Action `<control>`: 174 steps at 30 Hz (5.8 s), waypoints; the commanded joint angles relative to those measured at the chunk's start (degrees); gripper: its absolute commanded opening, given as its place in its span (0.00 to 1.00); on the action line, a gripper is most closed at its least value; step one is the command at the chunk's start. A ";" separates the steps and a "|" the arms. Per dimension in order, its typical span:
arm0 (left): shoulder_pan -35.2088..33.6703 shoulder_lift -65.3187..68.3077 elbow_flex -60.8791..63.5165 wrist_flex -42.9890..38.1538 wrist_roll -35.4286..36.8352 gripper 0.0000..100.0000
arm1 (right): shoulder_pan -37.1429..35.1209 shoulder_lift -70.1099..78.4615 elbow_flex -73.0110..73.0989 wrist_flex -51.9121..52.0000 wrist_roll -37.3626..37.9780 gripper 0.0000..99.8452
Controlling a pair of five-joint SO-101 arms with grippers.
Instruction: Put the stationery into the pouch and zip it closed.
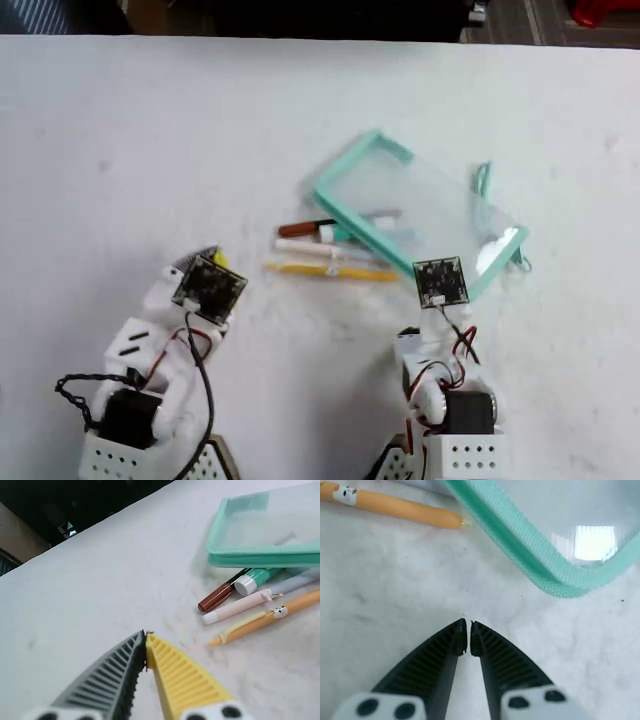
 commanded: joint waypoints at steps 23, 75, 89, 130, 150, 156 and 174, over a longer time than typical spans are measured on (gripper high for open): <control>0.40 -0.48 -0.35 -0.18 -0.26 0.02 | 0.13 -0.22 0.53 0.48 -0.09 0.02; -7.08 -0.57 -0.70 -0.35 6.86 0.02 | 0.13 -0.22 0.53 0.48 -0.09 0.02; -7.08 -0.57 -0.62 -0.35 6.77 0.02 | 0.13 -0.22 0.53 0.48 -0.09 0.02; -7.43 -0.57 -0.26 -0.09 6.77 0.02 | -0.22 -0.22 0.53 0.40 -0.09 0.02; -7.43 -0.57 0.79 -1.41 6.77 0.02 | -3.82 -0.22 0.53 -41.36 12.31 0.13; -7.43 -0.57 0.79 -1.41 6.77 0.02 | -3.38 -0.22 0.53 -33.01 6.51 0.10; -7.43 -0.57 1.85 -1.93 6.77 0.02 | 10.68 -0.31 0.53 -34.07 6.42 0.01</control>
